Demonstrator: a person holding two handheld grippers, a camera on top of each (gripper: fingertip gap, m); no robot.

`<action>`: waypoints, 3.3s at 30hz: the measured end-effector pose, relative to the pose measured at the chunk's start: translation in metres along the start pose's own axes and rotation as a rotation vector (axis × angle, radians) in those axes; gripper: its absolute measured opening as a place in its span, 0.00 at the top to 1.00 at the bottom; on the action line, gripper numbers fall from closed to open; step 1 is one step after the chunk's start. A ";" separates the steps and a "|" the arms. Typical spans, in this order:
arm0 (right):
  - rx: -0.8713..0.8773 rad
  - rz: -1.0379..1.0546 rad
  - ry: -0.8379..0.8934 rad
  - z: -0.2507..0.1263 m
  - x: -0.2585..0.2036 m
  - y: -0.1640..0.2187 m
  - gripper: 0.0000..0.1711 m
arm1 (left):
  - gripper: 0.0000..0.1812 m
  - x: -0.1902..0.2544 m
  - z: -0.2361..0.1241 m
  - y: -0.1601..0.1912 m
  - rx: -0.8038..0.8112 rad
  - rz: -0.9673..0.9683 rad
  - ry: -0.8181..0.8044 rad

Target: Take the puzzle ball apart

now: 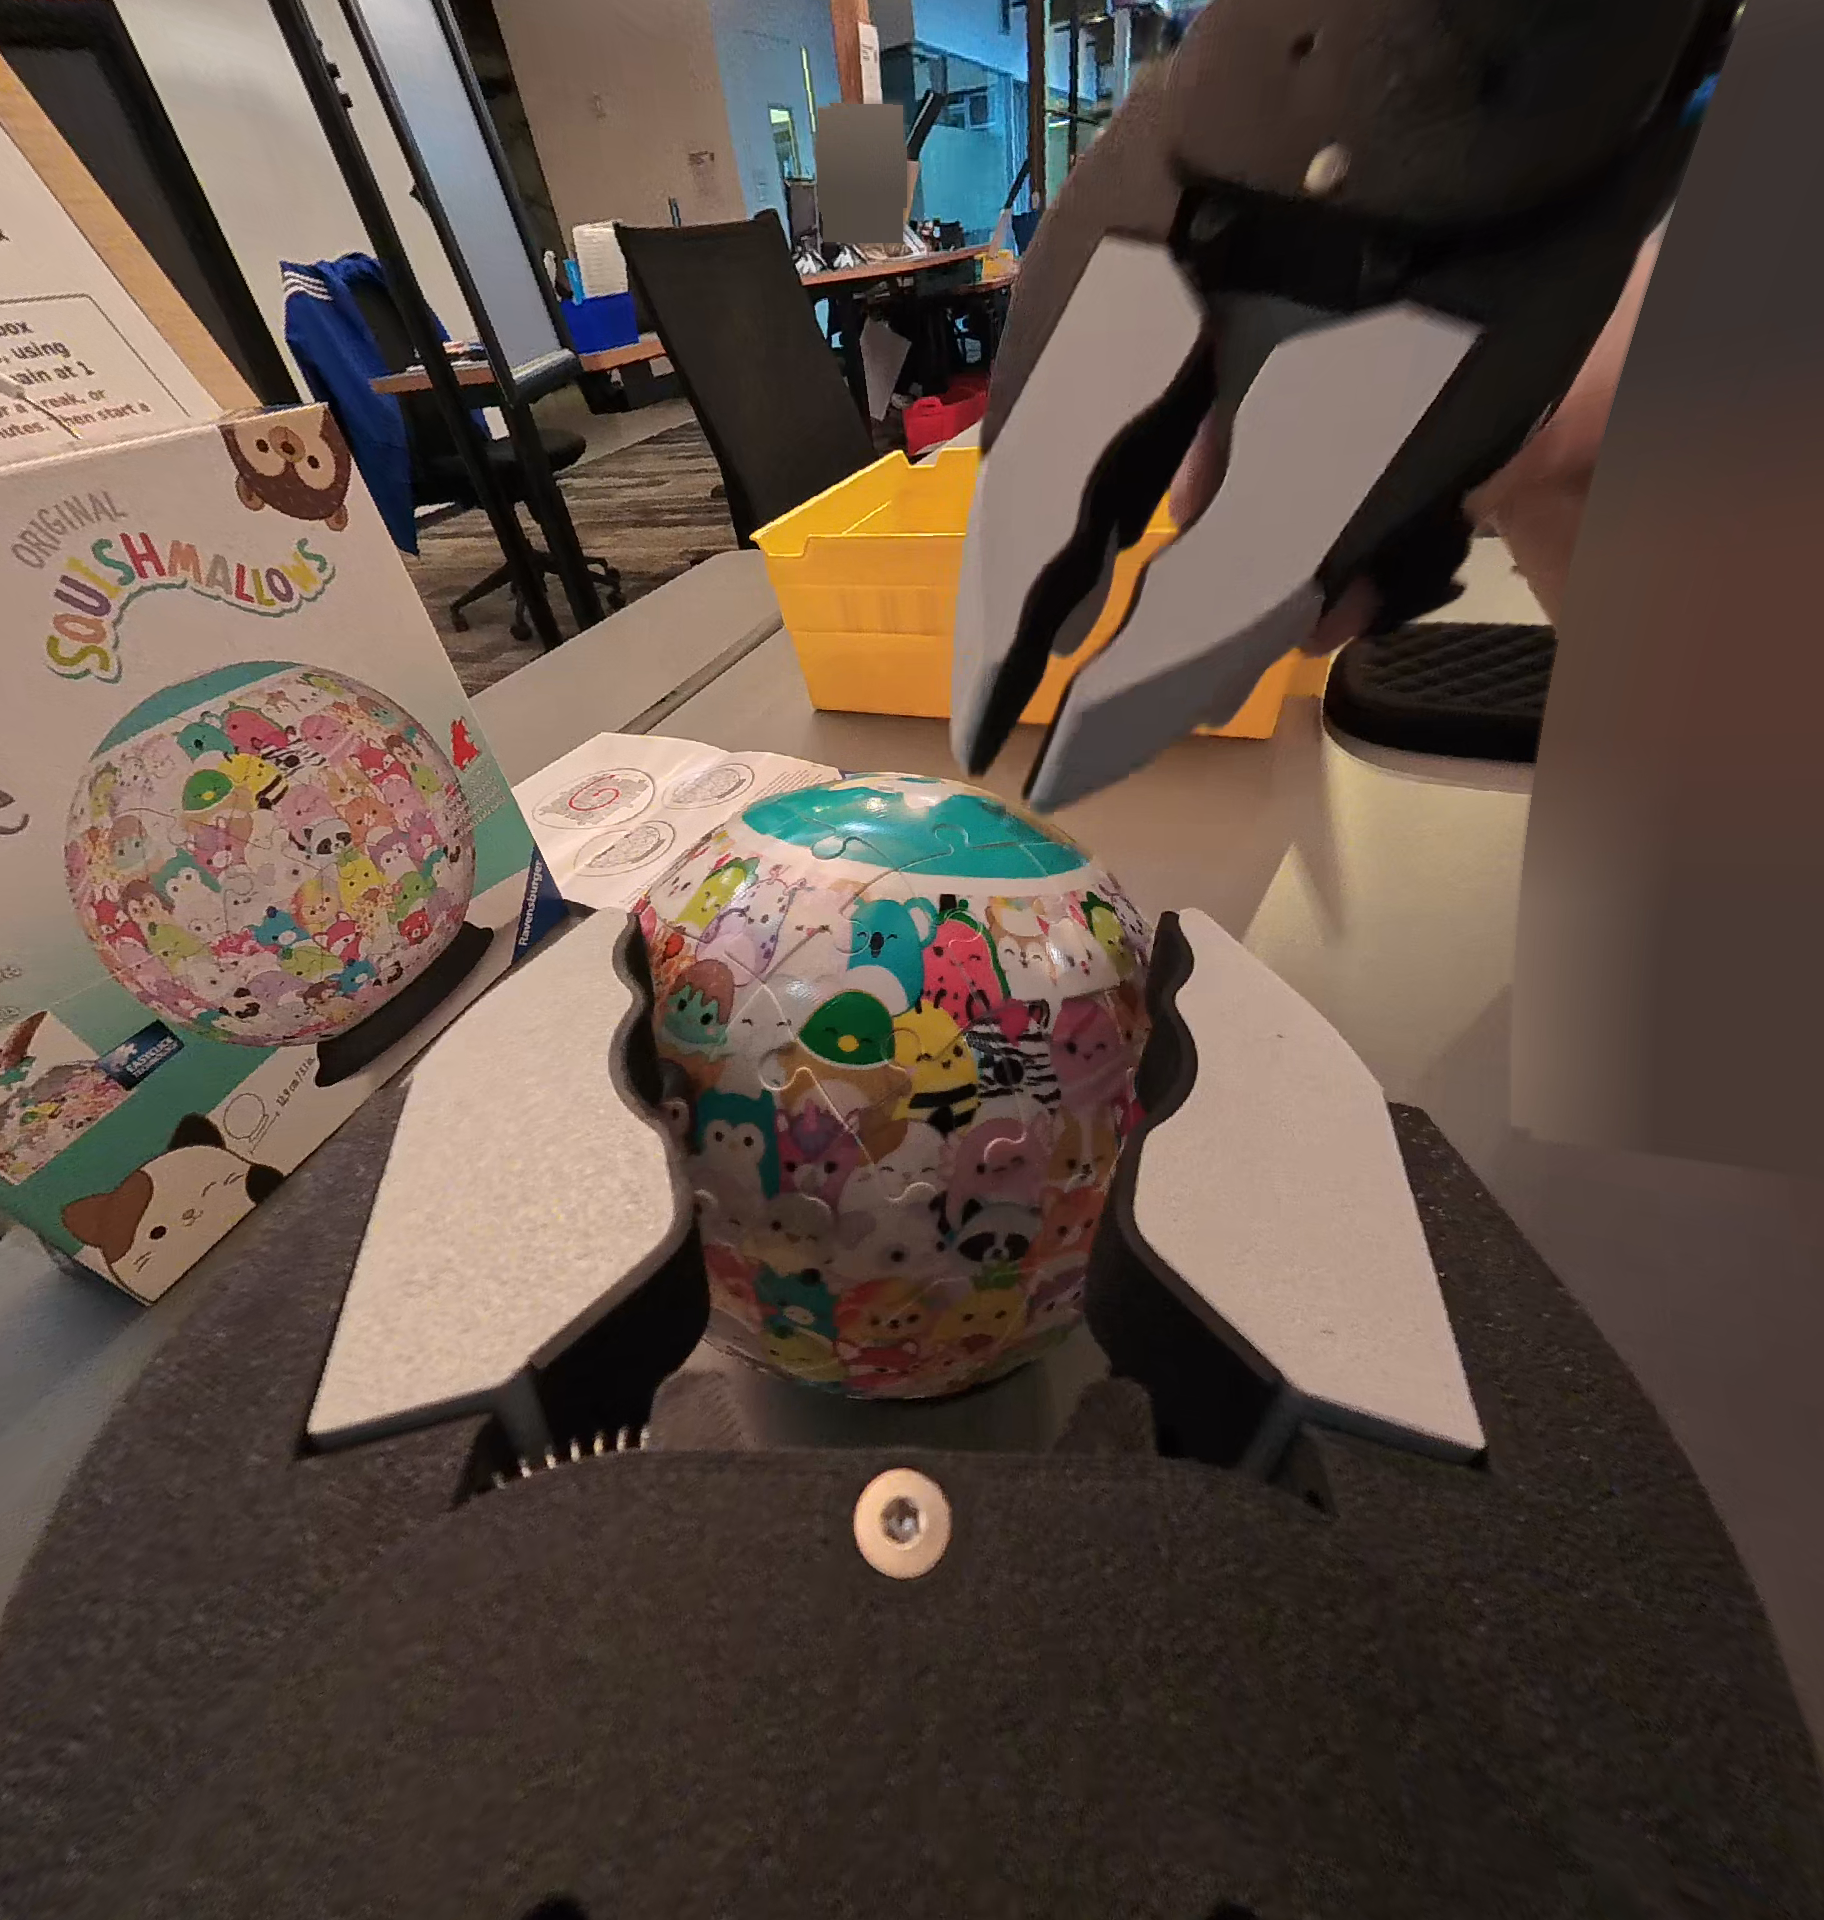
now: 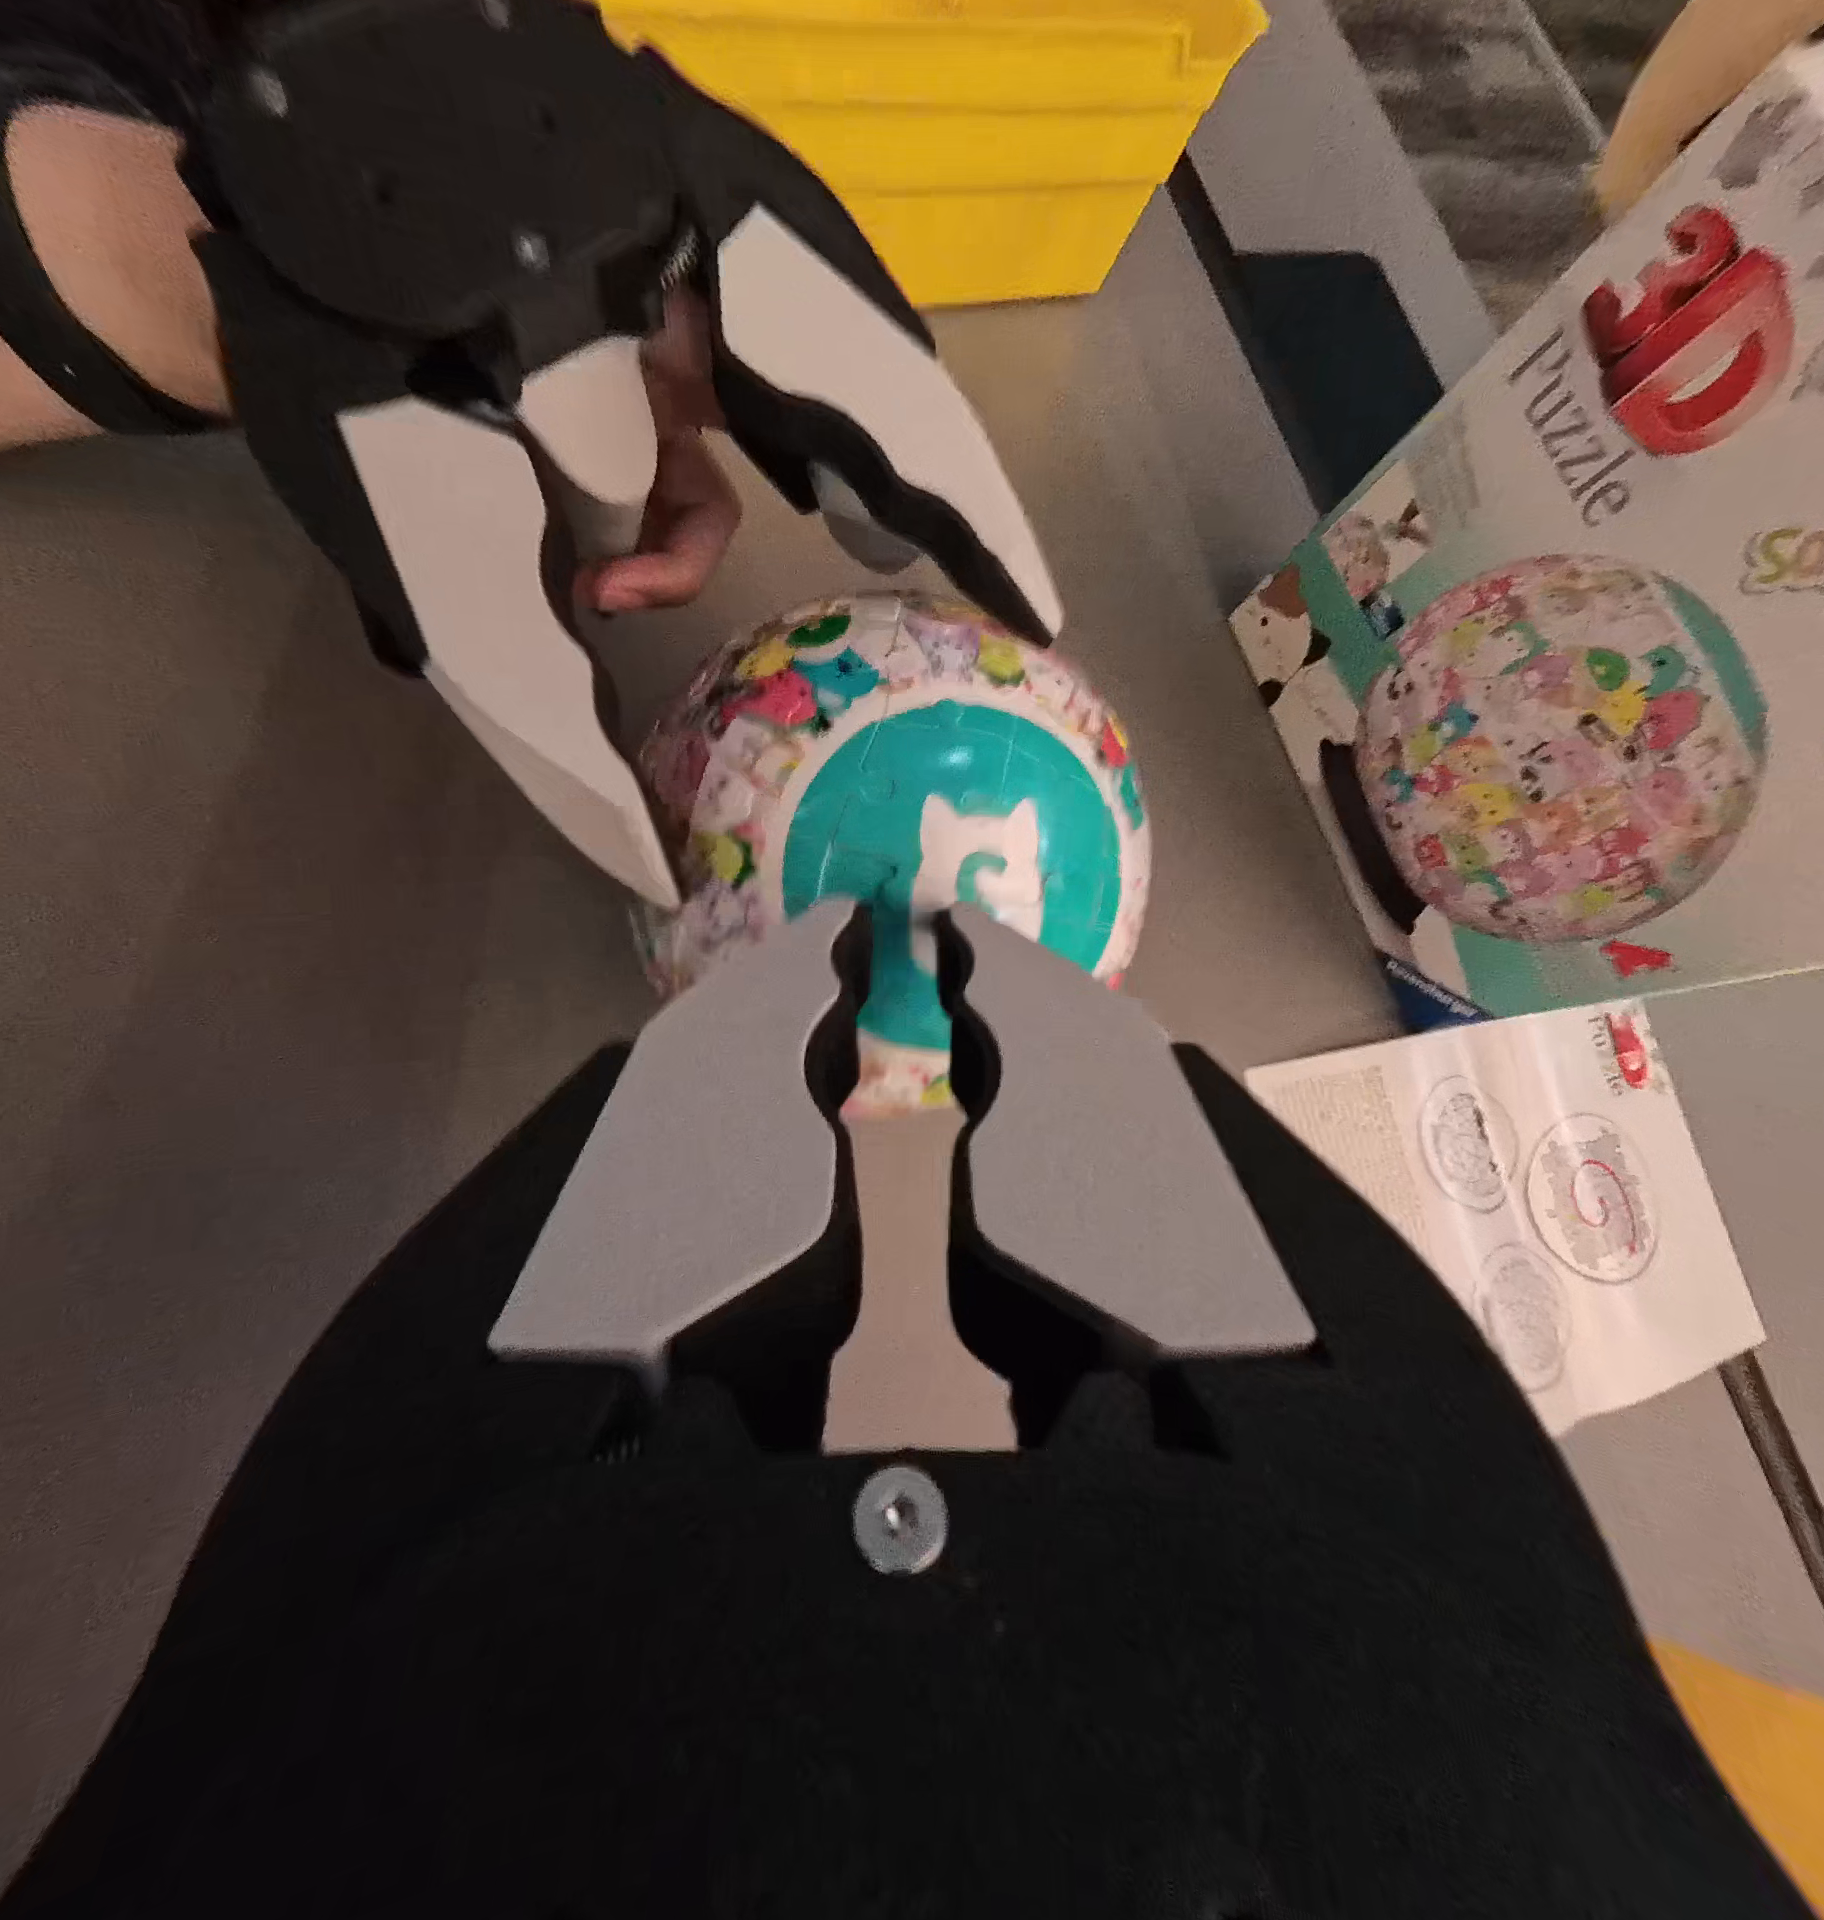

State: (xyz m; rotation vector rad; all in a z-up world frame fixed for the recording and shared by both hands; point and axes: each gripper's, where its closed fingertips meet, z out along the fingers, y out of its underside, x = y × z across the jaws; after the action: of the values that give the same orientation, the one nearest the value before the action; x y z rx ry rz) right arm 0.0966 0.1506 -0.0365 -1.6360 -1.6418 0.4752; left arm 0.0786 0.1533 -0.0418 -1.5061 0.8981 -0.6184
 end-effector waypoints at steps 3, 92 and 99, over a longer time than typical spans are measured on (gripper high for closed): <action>-0.016 -0.021 0.034 -0.004 0.005 0.000 0.91 | 0.50 0.000 0.000 0.000 0.000 -0.001 0.001; 0.035 0.033 -0.009 -0.010 -0.005 -0.014 0.94 | 0.49 0.001 -0.002 0.000 0.009 0.007 -0.019; -0.003 0.024 0.001 -0.011 -0.002 -0.007 0.94 | 0.49 -0.001 -0.002 0.000 0.010 0.007 -0.027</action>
State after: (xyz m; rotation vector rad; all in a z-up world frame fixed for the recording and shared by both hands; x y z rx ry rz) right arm 0.0993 0.1449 -0.0252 -1.6597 -1.6243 0.4851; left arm 0.0764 0.1530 -0.0416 -1.4988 0.8779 -0.5957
